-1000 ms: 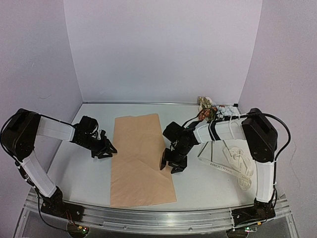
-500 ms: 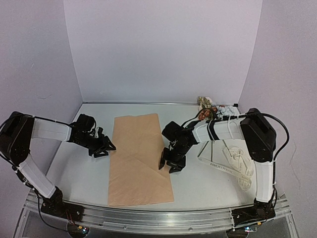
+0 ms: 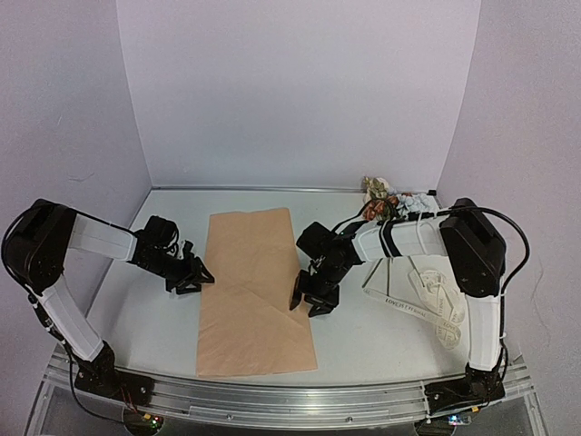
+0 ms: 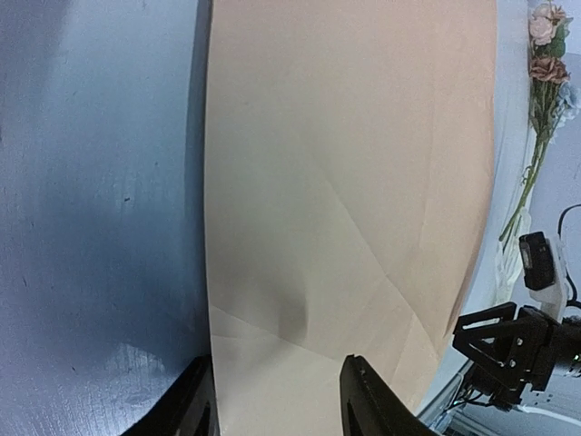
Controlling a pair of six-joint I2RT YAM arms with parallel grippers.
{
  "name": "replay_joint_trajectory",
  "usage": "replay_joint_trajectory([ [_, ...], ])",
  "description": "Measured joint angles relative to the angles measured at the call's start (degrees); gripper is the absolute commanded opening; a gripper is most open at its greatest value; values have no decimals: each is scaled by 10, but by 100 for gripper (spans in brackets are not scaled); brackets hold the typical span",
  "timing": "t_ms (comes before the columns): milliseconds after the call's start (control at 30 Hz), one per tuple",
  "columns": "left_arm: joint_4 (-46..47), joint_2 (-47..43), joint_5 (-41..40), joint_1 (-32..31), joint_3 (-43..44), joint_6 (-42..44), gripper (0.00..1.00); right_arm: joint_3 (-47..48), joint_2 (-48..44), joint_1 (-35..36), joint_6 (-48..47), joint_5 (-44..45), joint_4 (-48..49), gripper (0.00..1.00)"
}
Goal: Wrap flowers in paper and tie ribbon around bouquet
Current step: Unfold the folded wrapping paper at the center of the board.
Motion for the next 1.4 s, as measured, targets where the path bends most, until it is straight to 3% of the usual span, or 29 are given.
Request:
replay_joint_trajectory([
  [333, -6, -7, 16, 0, 0, -12, 13, 3, 3, 0, 8, -5, 6, 50],
  [500, -27, -29, 17, 0, 9, -10, 8, 6, 6, 0, 11, -9, 10, 49],
  [600, -46, -50, 18, 0, 20, -6, 9, 10, 10, 0, 13, -12, 11, 50],
  [900, -94, -104, 20, 0, 48, 18, 35, 25, 21, 6, 17, -16, 16, 50],
  [1000, -101, -105, 20, 0, 47, 19, 37, 28, 22, 7, 18, -16, 18, 50],
  [1100, -107, -105, 20, 0, 46, 19, 37, 28, 22, 8, 18, -16, 19, 50],
  [1400, -135, -122, 17, 0, 32, 27, 22, 28, 22, 8, 18, -16, 19, 50],
])
